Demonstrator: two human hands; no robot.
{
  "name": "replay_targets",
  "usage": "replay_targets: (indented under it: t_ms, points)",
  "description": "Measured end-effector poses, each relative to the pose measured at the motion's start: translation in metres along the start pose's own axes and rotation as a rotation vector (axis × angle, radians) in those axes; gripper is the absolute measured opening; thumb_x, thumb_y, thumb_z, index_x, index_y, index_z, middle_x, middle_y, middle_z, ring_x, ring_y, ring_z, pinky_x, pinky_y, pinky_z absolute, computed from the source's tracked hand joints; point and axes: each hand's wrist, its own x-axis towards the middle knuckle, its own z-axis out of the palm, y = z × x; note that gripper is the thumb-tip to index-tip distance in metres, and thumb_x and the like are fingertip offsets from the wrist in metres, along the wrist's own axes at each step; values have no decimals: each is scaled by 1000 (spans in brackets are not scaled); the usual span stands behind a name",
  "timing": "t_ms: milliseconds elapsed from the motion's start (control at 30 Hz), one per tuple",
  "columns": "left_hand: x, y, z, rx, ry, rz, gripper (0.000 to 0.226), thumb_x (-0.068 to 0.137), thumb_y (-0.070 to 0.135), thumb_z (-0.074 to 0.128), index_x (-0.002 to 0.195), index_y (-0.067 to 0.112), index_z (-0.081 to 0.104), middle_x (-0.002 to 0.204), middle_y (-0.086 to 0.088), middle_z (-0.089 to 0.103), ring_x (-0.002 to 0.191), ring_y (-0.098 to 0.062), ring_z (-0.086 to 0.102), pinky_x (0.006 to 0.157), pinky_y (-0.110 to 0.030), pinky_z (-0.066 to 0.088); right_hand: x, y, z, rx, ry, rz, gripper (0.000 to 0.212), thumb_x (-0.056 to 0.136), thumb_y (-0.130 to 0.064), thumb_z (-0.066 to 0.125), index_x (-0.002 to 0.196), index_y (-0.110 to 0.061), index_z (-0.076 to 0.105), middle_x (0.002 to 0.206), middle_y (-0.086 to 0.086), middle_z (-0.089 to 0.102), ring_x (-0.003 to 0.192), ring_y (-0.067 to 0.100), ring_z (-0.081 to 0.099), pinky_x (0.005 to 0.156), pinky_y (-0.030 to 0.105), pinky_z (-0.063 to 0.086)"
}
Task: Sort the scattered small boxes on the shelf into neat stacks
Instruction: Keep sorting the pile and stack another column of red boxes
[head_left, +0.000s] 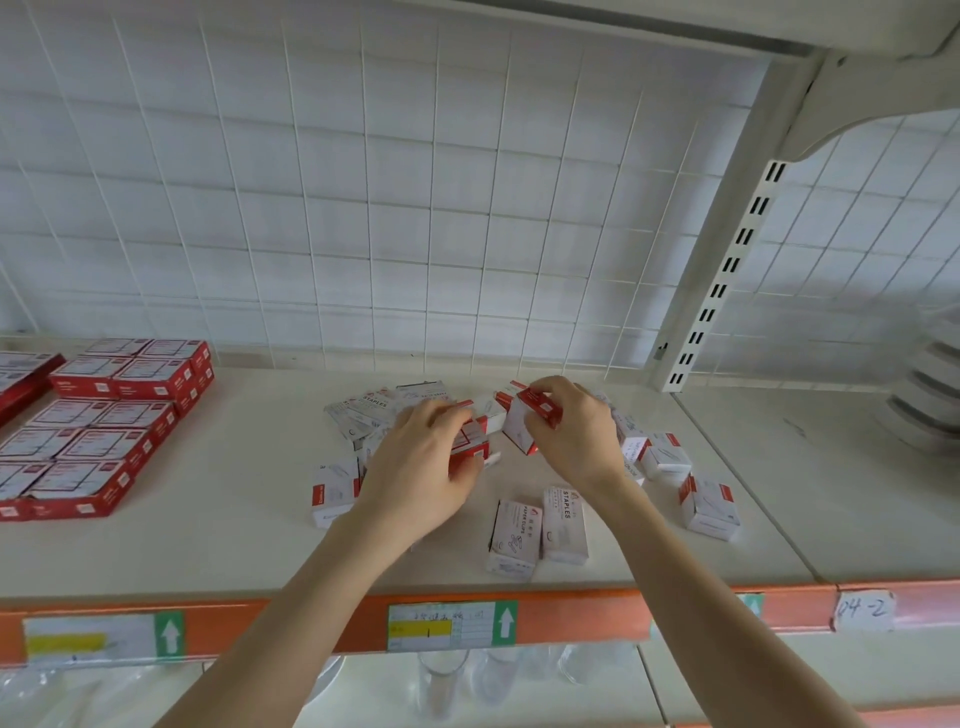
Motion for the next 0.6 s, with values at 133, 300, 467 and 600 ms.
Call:
replay_targets:
  t_ms: [133,300,467,600]
  points:
    - [6,9,3,38,145,96,43,70,22,73,106,1,64,101,-13,66,94,-35,63,75,-40,52,-8,-10,-10,133,75,-59,34,77,3,58,108,-13,62,102,8,61,89,23,61,78,30,49]
    - [8,28,-1,-101,176,119,69,60,23,85,119,0,56,100,-14,65,82,-29,67,59,-30,51,-26,-29,-19,247,158,-100,36,75,-3,66,110,-12,60,104,5,60,89,20,62,78,37,53]
    - [8,39,-1,-159,208,95,72,52,3,81,119,-2,56,95,-18,64,67,-28,67,56,-21,41,-41,-41,-17,205,217,-184,36,70,-9,70,105,-12,63,96,6,62,80,24,63,68,41,54]
    - [6,34,-3,-278,229,4,60,64,1,76,120,2,56,101,-12,59,77,-26,62,69,-24,41,-47,-43,-17,371,142,-200,29,74,-22,59,101,-13,64,86,-1,63,81,13,63,72,31,54]
